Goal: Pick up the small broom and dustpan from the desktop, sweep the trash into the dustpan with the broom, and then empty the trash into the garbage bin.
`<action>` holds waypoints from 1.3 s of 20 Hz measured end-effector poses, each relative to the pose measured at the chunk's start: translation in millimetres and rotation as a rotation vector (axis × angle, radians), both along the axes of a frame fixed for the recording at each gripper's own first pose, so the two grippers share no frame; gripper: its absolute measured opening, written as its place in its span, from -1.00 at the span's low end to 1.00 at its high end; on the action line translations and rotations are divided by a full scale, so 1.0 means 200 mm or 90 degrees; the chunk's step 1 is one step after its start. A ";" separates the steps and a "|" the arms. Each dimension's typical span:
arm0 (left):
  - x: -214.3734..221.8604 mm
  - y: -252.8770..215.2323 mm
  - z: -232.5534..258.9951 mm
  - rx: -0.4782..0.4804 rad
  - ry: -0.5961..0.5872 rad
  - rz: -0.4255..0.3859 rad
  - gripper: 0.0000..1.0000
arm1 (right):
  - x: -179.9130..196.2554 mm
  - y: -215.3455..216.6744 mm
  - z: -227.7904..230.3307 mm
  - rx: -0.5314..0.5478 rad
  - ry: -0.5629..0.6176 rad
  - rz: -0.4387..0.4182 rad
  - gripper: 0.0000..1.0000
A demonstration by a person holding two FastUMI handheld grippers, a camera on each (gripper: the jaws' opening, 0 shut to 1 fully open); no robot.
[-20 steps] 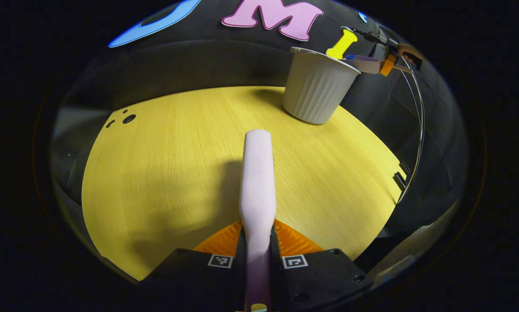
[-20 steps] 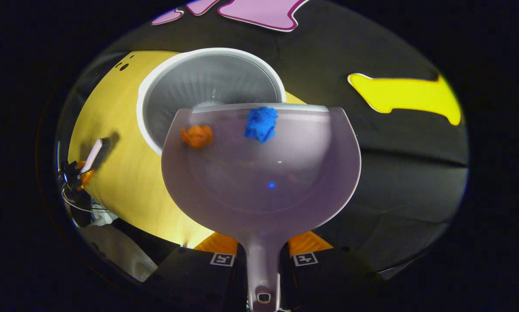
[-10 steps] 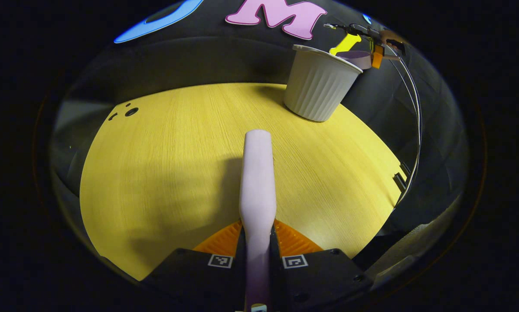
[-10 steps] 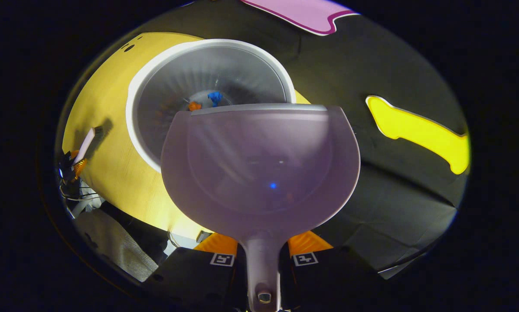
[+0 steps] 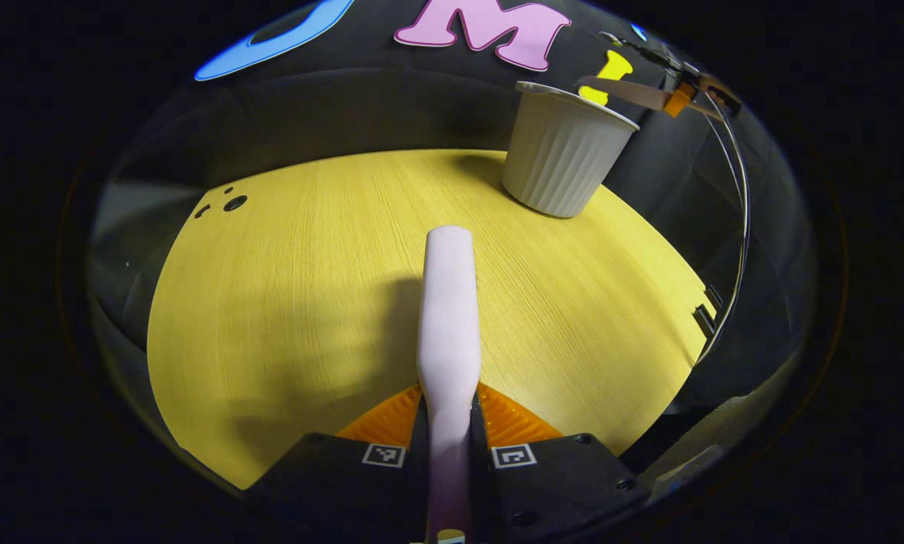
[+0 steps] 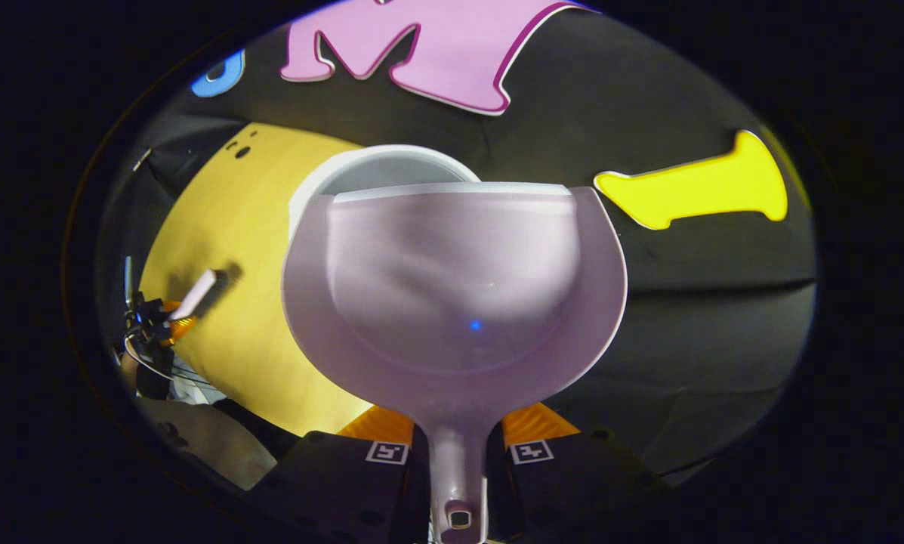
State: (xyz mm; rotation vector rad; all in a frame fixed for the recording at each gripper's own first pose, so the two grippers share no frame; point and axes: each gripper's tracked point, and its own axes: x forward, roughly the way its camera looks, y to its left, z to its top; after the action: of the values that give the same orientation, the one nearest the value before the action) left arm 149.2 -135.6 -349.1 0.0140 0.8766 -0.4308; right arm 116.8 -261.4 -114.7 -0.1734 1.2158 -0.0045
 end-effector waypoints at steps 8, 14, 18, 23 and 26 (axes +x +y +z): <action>0.00 0.02 -0.01 0.016 -0.003 0.011 -0.46 | -0.44 0.46 -0.10 0.086 -0.068 0.040 -0.33; 0.01 0.05 -0.04 0.038 -0.002 0.028 -0.46 | -0.73 0.96 -0.48 0.150 -0.042 0.061 -0.33; 0.01 0.06 -0.08 0.057 0.005 0.036 -0.46 | -0.80 1.17 -0.83 0.153 -0.001 0.051 -0.33; 0.02 0.08 -0.13 0.087 0.008 0.046 -0.46 | -0.80 1.34 -1.21 0.160 0.043 0.020 -0.33; 0.03 0.08 -0.16 0.098 0.012 0.049 -0.46 | -0.72 1.44 -1.34 0.170 0.035 -0.004 -0.32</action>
State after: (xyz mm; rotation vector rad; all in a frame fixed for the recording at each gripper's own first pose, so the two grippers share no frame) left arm 154.5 -120.0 -381.7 0.1183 0.9242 -0.2915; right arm -27.4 26.5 -381.9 0.0643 1.2585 0.1576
